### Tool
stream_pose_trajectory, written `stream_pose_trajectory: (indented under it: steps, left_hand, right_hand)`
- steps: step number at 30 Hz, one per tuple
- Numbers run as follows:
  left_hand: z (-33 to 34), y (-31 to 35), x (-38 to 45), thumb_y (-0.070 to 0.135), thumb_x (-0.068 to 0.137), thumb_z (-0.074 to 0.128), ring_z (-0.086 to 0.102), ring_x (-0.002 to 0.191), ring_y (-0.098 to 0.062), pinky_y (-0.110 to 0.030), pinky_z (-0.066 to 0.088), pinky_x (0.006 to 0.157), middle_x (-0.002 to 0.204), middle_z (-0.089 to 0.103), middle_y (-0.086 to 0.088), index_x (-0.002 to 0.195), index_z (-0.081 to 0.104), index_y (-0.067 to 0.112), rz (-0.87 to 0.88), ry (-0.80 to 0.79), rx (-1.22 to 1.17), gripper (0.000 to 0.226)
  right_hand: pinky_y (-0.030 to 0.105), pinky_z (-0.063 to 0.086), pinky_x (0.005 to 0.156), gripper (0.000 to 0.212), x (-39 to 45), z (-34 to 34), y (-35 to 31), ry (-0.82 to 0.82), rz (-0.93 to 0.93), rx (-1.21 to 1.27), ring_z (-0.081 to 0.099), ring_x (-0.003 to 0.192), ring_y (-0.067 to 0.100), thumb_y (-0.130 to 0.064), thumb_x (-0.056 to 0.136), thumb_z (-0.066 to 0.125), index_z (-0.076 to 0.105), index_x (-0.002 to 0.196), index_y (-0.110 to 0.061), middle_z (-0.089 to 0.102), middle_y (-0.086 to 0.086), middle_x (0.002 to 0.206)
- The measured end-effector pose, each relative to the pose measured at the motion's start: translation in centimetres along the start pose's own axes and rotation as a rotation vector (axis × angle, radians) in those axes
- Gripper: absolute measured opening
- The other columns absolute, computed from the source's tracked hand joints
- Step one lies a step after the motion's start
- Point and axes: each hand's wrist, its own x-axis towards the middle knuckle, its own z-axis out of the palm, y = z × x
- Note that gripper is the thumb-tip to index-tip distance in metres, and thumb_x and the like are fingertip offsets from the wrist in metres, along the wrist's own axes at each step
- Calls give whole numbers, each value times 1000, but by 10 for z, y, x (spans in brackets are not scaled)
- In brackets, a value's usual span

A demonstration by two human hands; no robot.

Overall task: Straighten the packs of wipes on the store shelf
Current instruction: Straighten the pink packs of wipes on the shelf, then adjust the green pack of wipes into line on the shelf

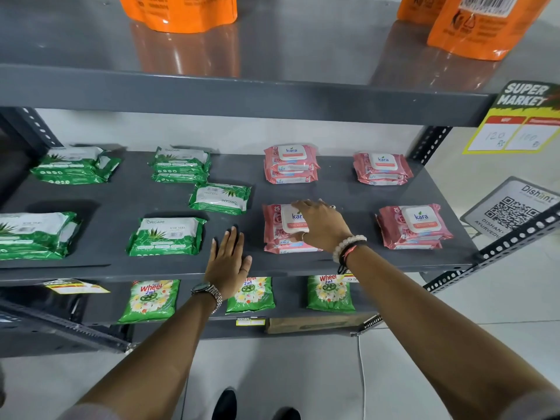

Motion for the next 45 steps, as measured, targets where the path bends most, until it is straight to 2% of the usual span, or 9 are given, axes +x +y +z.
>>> stream_pose_trajectory:
  steps: [4, 8, 12, 18, 22, 25, 31, 38, 45]
  left_hand:
    - [-11, 0, -12, 43, 89, 22, 16, 138, -39, -50, 9, 111, 149, 19, -24, 137, 28, -8, 22, 27, -50, 71]
    - [-48, -33, -31, 37, 95, 26, 7, 140, -32, -47, 8, 113, 153, 12, -16, 143, 19, 1, 21, 167, -66, 61]
    - [-87, -103, -47, 41, 95, 23, 16, 139, -33, -49, 8, 113, 151, 22, -21, 140, 30, 0, -81, 215, -61, 61]
    - [-102, -192, -81, 36, 93, 18, 20, 138, -33, -51, 13, 112, 150, 25, -17, 139, 32, -2, -169, 136, -2, 61]
    - [-93, -222, -92, 39, 94, 16, 23, 137, -32, -50, 17, 112, 150, 26, -18, 139, 31, -2, -143, 74, 28, 62]
    - [-88, -233, -91, 43, 96, 10, 20, 139, -28, -46, 14, 113, 151, 24, -15, 141, 28, 0, -98, 74, 71, 64]
    - [-83, -237, -92, 37, 96, 17, 22, 139, -26, -44, 16, 113, 151, 26, -13, 142, 28, 3, -92, 96, 84, 58]
    - [-85, -233, -94, 35, 95, 19, 27, 136, -27, -39, 13, 112, 150, 29, -14, 141, 31, 4, -100, 116, 83, 56]
    - [-86, -233, -94, 34, 94, 22, 29, 136, -28, -38, 11, 112, 149, 31, -14, 139, 34, 4, -107, 128, 78, 56]
  right_hand:
    - [48, 25, 116, 82, 5, 1, -1, -37, -30, -53, 33, 139, 35, -40, 76, 74, 33, 139, -7, 39, 14, 147]
    - [47, 14, 121, 85, 18, -5, -22, 17, -82, -69, 17, 146, 32, -44, 79, 67, 27, 143, -5, 27, 15, 154]
    - [43, 17, 119, 83, 52, -1, -62, 12, -107, -9, 22, 144, 32, -47, 83, 63, 26, 144, -5, 29, 15, 153]
    - [43, 22, 117, 90, 119, 27, -117, -109, -42, 41, 24, 143, 30, -42, 80, 69, 20, 144, -3, 29, 15, 152]
    - [47, 31, 112, 87, 150, 36, -130, -148, 52, 81, 38, 133, 34, -40, 73, 76, 33, 136, 0, 42, 18, 142]
    - [46, 37, 108, 85, 157, 41, -132, -135, 114, 170, 45, 126, 36, -31, 68, 82, 38, 135, -5, 47, 17, 138]
    - [41, 49, 97, 78, 150, 37, -142, 5, 165, 286, 58, 113, 32, -17, 59, 86, 50, 127, -9, 59, 14, 126]
    - [37, 52, 94, 77, 121, 18, -195, 27, 11, 335, 60, 111, 24, -31, 63, 84, 49, 130, -16, 60, 6, 126]
    - [40, 49, 89, 76, 105, 38, -236, -81, -96, 133, 59, 111, 28, -37, 66, 79, 45, 132, -19, 58, 5, 129]
